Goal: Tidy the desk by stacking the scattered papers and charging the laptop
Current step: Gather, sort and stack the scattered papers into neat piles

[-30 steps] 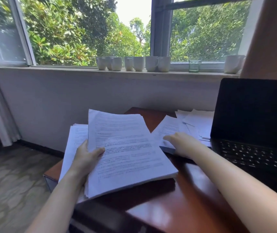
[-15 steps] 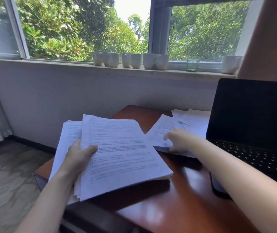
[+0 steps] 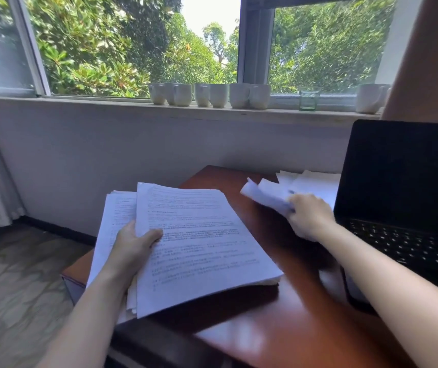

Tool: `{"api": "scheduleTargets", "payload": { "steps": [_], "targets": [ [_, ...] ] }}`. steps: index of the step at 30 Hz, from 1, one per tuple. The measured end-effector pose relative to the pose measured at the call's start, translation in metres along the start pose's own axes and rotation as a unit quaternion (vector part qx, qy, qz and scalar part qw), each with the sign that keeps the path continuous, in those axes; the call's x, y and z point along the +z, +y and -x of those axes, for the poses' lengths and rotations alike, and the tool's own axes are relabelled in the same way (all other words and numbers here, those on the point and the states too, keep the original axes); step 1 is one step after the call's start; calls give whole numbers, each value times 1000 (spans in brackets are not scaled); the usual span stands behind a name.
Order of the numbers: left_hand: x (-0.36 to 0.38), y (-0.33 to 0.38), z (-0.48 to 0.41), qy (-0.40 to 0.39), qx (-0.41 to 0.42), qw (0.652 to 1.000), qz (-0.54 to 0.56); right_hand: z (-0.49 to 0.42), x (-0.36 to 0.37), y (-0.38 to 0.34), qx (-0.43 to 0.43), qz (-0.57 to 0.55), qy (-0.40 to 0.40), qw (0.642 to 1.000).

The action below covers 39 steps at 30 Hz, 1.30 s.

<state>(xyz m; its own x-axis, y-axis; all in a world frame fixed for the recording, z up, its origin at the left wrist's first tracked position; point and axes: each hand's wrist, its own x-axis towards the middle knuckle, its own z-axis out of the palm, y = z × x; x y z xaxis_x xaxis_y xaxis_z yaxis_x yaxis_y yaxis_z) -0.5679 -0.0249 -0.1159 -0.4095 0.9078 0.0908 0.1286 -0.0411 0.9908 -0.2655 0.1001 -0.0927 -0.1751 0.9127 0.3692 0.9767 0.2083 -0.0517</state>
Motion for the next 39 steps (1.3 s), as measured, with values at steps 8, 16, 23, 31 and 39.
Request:
{"api": "scheduleTargets", "payload": {
  "steps": [8,16,23,31,39],
  "targets": [
    [0,0,-1,-4,-21,1000,-18,27,-48,-49,-170,-100,40,979],
    [6,17,-5,-1,-95,995,44,63,-44,-107,-338,-65,-69,936],
    [0,21,-4,-45,-143,987,-62,50,-50,-76,-181,-326,-271,887],
    [4,19,0,-35,-109,990,-86,55,-29,-54,-1,-482,-229,846],
    [9,23,4,-24,-97,992,-83,56,-20,-67,9,-511,-131,850]
  ]
}}
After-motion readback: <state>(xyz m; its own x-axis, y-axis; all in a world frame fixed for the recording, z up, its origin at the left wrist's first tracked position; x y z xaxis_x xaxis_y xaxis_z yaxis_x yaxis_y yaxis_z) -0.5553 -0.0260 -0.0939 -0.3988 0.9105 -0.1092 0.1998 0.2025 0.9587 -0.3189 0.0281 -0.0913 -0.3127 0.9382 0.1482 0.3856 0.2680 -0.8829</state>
